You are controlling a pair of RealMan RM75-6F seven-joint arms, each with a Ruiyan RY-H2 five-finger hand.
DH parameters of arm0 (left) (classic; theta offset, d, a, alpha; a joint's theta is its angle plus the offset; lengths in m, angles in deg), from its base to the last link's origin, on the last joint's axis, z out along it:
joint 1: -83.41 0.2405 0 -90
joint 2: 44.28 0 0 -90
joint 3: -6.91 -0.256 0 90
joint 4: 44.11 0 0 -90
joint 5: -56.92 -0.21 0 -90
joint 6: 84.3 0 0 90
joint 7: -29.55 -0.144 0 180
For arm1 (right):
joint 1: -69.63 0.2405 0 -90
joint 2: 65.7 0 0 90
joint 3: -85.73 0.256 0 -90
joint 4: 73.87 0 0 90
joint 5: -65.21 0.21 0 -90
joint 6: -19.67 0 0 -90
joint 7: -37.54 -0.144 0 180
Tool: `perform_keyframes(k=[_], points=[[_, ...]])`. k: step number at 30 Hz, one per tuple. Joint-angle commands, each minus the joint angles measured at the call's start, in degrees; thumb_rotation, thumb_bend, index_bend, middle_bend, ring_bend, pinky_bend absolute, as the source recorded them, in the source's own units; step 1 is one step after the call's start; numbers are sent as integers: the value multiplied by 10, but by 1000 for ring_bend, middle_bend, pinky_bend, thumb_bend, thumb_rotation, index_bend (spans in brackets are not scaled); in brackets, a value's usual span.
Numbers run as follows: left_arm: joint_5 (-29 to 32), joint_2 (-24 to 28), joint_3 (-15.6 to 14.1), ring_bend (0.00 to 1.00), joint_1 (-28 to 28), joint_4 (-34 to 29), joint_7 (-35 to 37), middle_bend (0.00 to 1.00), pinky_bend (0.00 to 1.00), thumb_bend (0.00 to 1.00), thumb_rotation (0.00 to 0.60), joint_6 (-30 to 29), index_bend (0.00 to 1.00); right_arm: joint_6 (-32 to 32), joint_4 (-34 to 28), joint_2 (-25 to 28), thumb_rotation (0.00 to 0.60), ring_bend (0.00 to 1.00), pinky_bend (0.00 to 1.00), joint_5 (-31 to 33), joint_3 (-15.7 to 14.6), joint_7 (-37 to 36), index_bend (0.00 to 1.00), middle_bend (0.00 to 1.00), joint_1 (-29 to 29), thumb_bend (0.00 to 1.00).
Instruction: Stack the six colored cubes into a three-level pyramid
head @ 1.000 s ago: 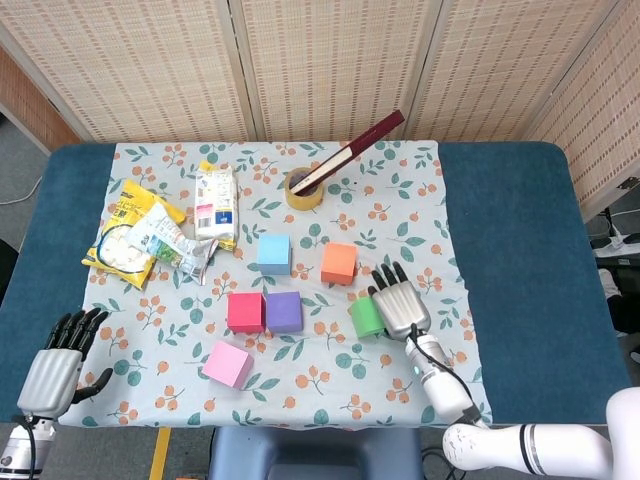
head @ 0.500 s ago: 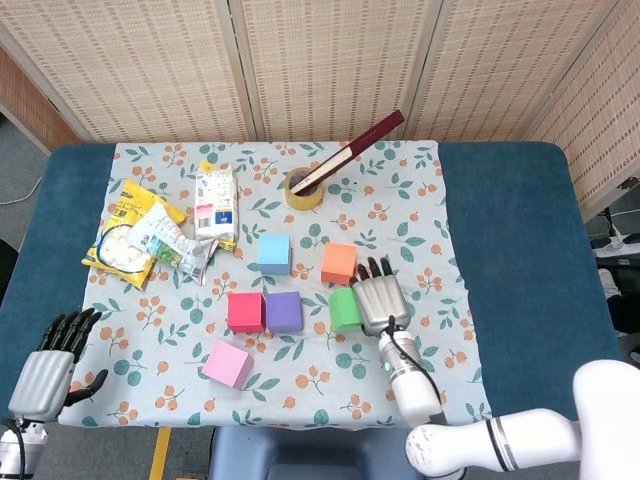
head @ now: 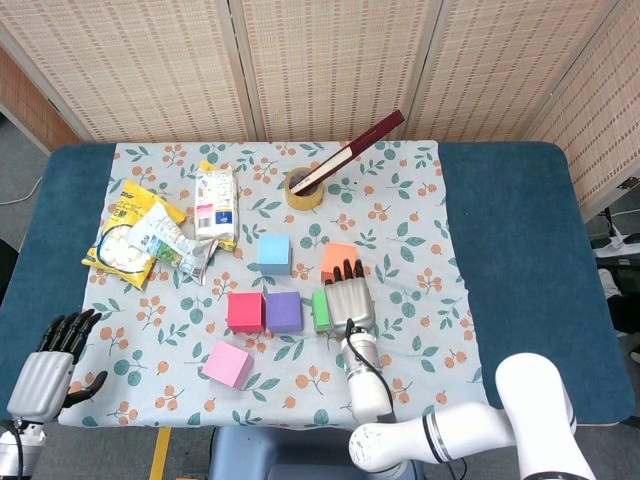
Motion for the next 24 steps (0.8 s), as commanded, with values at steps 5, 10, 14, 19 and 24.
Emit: perform_keyframes(k=[5, 10, 14, 19, 24], points=[[1, 0, 5, 0, 2, 1, -2, 30, 47, 316, 600, 6, 0, -13, 46, -23, 600, 0, 71, 10, 14, -1, 705, 131, 15, 242], [4, -2, 8, 0, 2, 1, -7, 31, 47, 316, 600, 14, 0, -25, 64, -34, 600, 0, 71, 12, 17, -4, 705, 131, 21, 242], [6, -3, 10, 0, 1, 0, -10, 32, 47, 315, 600, 19, 0, -31, 71, -38, 600, 0, 71, 13, 18, -5, 705, 131, 23, 242], [6, -3, 11, 0, 2, 0, -10, 32, 47, 315, 600, 24, 0, -34, 80, -46, 600, 0, 71, 13, 18, -4, 705, 131, 28, 243], [5, -2, 13, 0, 3, -1, -9, 32, 47, 315, 600, 25, 0, -37, 98, -61, 600, 0, 71, 11, 17, -2, 705, 131, 34, 242]])
